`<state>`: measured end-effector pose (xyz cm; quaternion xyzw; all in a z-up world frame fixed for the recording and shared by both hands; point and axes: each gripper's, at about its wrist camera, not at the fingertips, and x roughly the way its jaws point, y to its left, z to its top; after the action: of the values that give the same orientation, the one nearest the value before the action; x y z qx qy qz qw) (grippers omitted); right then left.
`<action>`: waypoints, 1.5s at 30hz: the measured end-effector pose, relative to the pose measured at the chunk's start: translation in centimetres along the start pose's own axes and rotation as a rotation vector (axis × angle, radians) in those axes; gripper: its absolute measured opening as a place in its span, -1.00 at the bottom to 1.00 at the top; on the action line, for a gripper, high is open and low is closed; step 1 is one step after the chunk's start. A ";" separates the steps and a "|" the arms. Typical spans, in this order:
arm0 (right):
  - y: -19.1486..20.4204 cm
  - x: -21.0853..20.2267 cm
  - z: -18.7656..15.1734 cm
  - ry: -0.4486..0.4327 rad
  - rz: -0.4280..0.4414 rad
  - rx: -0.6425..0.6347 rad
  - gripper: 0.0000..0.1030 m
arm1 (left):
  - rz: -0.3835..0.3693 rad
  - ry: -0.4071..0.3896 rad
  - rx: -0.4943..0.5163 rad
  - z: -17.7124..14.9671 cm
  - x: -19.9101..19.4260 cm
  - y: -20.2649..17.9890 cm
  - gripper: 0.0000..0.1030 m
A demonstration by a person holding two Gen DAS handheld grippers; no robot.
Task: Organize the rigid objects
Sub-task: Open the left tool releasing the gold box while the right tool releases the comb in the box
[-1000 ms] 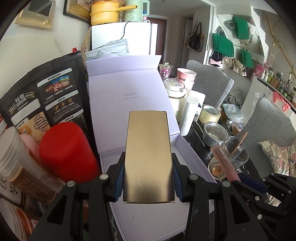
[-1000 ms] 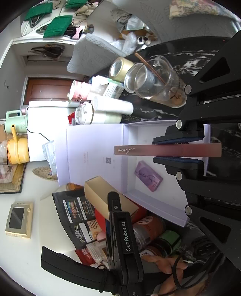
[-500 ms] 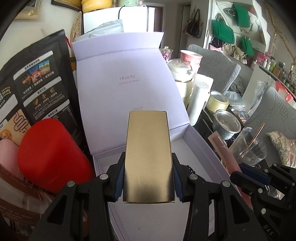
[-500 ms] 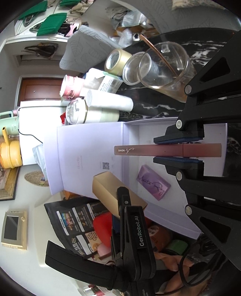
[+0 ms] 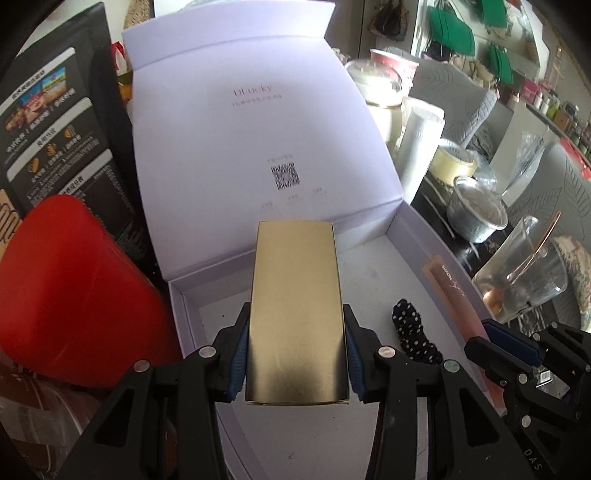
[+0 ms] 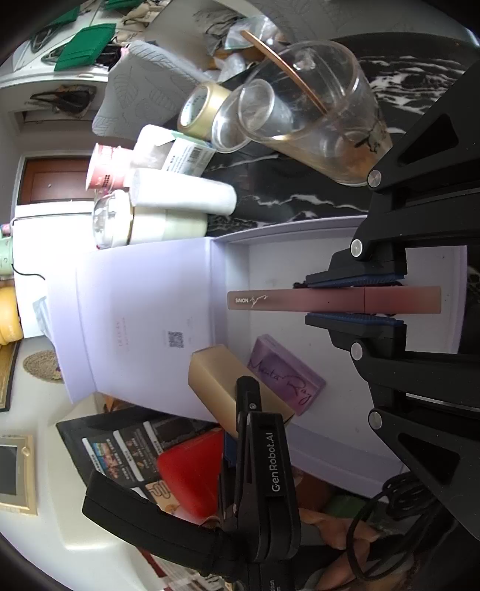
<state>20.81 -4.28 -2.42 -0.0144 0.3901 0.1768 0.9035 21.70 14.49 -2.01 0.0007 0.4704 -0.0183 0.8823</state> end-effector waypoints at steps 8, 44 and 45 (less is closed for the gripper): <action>0.2 1.6 -0.8 0.038 -0.034 -0.010 -0.74 | -0.019 0.073 0.007 -0.6 2.2 -0.1 -0.15; 0.5 2.7 -1.3 0.079 -0.071 -0.034 -0.50 | 0.028 0.093 0.023 -0.2 3.2 -1.3 -0.11; 0.4 2.6 -1.3 0.076 -0.070 -0.032 -0.45 | 0.025 0.088 0.021 -0.2 3.1 -1.4 -0.11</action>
<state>21.41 -3.28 -5.10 -0.0493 0.4206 0.1508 0.8932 23.21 13.04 -4.66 0.0165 0.5084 -0.0121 0.8609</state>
